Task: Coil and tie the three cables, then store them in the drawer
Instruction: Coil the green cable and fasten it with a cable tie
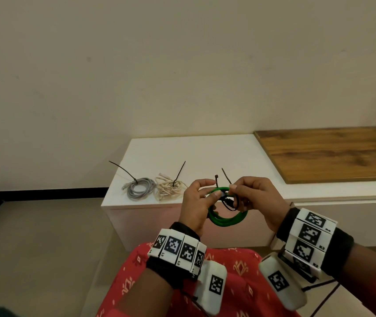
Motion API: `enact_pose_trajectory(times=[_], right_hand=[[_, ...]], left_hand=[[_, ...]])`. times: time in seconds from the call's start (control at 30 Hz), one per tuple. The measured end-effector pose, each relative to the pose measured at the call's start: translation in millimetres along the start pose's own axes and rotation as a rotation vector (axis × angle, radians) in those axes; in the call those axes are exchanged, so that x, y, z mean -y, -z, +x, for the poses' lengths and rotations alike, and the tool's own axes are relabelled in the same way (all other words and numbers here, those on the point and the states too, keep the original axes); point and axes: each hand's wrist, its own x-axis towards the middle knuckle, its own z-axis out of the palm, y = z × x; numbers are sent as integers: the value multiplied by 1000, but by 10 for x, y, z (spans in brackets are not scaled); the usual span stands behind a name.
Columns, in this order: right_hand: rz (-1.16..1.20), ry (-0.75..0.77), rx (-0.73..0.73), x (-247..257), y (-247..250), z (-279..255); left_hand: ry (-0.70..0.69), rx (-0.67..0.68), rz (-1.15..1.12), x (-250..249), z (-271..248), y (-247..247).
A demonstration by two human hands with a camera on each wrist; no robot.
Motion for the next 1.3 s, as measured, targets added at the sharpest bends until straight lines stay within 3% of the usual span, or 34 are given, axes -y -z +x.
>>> enact_pose_trajectory(times=[1.3], right_hand=[[-96, -88, 13, 51, 8, 15]], left_hand=[[-191, 53, 193, 69, -40, -49]])
